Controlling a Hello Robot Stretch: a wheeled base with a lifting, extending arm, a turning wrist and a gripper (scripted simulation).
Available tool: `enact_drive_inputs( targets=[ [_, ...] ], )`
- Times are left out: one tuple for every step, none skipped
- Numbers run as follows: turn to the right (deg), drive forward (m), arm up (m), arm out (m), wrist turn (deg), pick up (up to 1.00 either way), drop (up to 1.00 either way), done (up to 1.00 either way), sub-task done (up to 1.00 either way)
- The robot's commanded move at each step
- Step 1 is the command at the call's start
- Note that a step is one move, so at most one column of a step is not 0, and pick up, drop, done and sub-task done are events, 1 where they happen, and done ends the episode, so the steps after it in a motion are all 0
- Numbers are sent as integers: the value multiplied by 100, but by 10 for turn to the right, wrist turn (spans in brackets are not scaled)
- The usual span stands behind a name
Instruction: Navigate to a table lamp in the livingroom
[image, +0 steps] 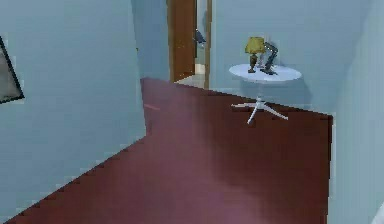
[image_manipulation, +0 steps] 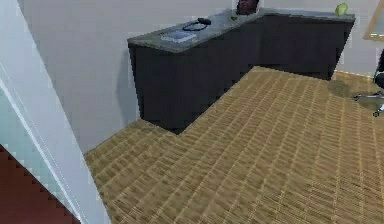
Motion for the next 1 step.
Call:
enact_drive_inputs(
  targets=[
    [0,55,0,0,0,0,0,0,0]
  ],
)
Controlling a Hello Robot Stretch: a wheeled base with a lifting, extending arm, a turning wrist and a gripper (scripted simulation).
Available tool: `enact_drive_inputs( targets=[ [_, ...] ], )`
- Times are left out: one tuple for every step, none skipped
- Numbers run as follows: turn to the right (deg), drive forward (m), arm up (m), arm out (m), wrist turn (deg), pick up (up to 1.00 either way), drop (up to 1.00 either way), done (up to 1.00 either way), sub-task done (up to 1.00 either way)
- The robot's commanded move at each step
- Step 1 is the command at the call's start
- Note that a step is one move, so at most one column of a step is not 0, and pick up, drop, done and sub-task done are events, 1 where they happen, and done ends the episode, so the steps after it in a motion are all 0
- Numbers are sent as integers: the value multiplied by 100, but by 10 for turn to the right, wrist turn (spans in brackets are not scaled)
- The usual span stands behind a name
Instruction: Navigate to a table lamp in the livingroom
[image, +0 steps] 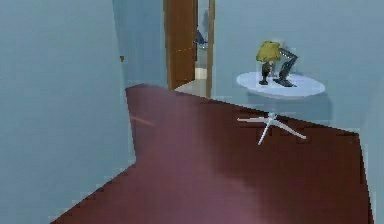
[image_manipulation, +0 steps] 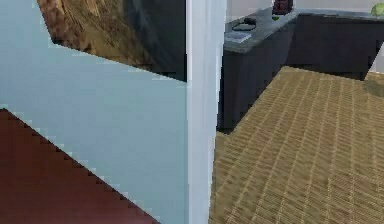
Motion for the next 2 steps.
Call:
enact_drive_inputs(
  targets=[
    [300,0,0,0,0,0,0,0,0],
    [0,100,0,0,0,0,0,0,0]
  ],
)
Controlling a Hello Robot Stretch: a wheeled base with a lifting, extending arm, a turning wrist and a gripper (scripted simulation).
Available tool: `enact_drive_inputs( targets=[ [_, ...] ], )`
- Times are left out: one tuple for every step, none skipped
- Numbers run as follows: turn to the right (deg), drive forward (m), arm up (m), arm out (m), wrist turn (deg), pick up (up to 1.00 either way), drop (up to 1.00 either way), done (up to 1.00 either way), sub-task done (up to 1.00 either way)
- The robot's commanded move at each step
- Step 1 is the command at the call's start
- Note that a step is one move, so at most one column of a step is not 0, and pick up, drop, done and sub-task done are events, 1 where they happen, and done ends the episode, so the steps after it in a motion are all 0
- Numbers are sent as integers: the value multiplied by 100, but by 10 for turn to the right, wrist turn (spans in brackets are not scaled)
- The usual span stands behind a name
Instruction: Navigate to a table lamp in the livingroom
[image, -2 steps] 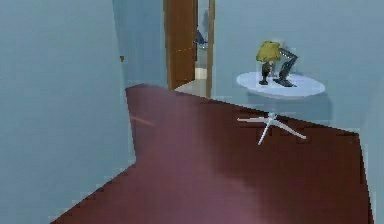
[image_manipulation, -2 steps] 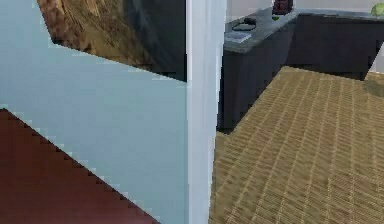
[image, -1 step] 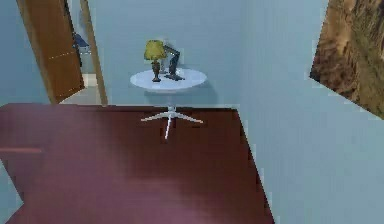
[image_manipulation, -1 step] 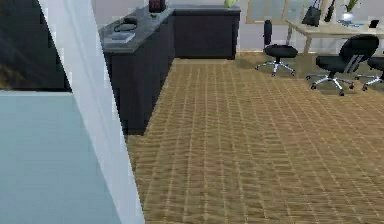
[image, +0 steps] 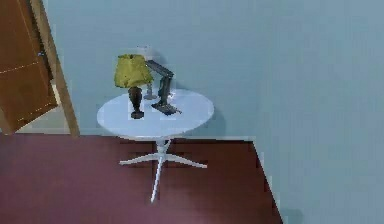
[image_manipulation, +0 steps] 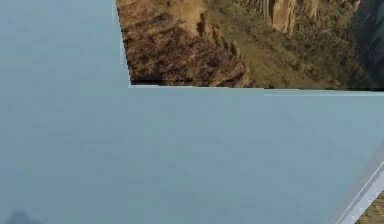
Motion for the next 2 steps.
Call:
enact_drive_inputs(
  targets=[
    [60,0,0,0,0,0,0,0,0],
    [0,70,0,0,0,0,0,0,0]
  ],
)
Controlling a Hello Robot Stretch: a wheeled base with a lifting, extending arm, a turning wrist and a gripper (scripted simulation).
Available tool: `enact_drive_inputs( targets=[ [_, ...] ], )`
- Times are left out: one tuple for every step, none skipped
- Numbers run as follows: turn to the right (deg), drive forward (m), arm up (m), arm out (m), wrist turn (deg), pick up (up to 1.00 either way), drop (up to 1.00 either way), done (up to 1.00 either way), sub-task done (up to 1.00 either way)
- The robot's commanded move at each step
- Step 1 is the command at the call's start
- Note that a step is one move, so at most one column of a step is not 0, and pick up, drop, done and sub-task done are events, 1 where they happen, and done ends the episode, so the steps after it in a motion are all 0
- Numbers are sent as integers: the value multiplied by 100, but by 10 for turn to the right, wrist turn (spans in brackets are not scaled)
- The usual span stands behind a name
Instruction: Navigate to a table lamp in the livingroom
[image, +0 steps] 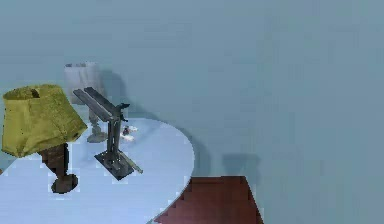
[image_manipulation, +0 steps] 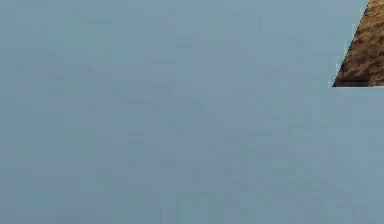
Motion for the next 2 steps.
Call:
enact_drive_inputs(
  targets=[
    [-240,0,0,0,0,0,0,0,0],
    [0,0,0,0,0,0,0,100,0]
  ],
)
